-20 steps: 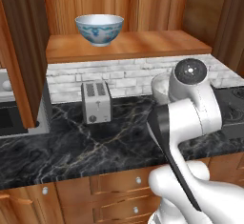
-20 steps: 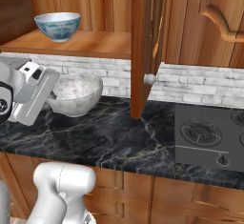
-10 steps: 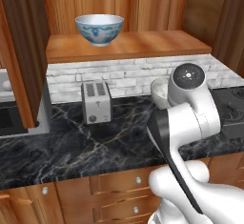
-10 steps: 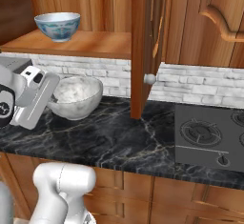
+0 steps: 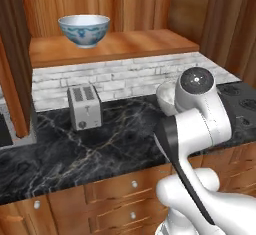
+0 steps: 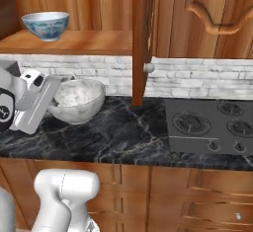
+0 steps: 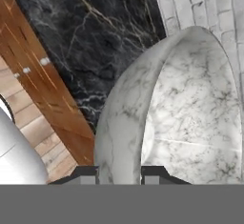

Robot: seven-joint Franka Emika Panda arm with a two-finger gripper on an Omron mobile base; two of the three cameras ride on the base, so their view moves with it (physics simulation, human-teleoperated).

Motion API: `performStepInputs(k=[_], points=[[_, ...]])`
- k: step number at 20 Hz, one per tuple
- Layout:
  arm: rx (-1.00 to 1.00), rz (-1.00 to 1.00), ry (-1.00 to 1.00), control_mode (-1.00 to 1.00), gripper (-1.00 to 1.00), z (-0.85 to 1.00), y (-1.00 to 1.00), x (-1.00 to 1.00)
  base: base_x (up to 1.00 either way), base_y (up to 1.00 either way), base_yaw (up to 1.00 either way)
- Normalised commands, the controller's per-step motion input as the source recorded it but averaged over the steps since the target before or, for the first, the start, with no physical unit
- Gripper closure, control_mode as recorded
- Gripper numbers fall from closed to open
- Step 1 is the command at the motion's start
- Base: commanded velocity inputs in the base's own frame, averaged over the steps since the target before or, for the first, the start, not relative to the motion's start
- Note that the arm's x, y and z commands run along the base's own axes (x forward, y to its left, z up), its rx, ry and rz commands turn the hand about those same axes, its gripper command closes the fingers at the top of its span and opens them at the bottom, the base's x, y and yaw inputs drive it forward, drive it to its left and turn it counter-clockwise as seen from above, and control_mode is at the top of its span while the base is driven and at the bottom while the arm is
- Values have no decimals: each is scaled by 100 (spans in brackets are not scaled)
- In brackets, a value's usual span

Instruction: Pick up the bowls from the cabinet and place each bowl in front of a stool on the dining counter.

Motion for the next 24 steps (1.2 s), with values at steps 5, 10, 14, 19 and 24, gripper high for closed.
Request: performStepInputs(k=[5,10,14,19,24], points=[[0,0,0,100,100,0,0,0,-60,24,-66],[0,0,0,100,100,0,0,0,-23,-18,-83],[0,0,0,100,100,0,0,0,-5,-37,-85],[0,0,0,100,100,0,0,0,-9,-58,-78],[0,0,0,100,100,0,0,0,-9,-61,-76]])
